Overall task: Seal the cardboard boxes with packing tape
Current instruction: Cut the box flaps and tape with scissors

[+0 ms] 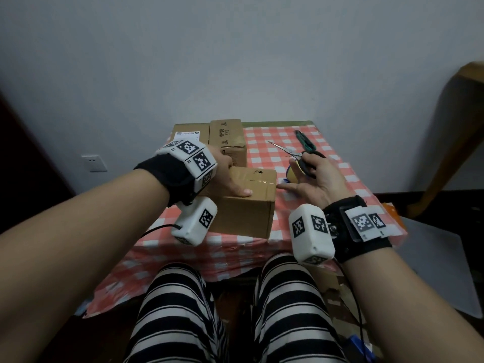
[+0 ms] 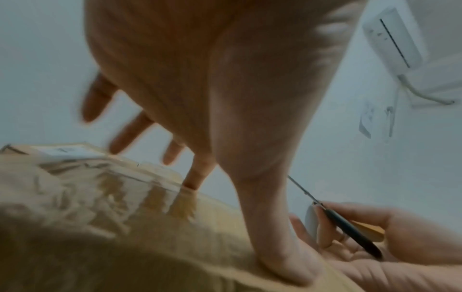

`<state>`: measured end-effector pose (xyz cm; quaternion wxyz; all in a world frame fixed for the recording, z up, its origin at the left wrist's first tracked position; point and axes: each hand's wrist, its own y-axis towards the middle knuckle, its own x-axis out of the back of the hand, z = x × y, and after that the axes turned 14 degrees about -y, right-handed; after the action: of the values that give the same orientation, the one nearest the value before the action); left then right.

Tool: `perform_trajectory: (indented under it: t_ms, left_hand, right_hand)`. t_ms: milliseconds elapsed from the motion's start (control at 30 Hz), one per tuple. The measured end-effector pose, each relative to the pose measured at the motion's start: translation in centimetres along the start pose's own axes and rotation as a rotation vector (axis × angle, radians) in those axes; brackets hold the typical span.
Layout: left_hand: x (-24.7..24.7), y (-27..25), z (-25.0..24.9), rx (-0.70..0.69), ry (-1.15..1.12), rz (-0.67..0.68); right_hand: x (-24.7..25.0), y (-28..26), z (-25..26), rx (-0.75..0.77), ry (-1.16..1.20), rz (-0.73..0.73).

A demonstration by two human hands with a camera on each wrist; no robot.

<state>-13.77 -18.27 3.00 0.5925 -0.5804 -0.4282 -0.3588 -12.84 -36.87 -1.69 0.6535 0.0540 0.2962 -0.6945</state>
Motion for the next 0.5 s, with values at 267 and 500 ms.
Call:
perform_trajectory:
  t_ms: [267, 500]
  left_hand:
    - [-0.3, 0.2, -0.1, -0.071, -0.319, 0.001]
    - [-0.8, 0.1, -0.1, -0.013, -0.296, -0.063]
  right_hand:
    - [1.2, 0.4, 0.3, -0.034, -0.193, -0.125]
    - [1.1, -0.3, 0.6, 0.009, -0.213, -0.114]
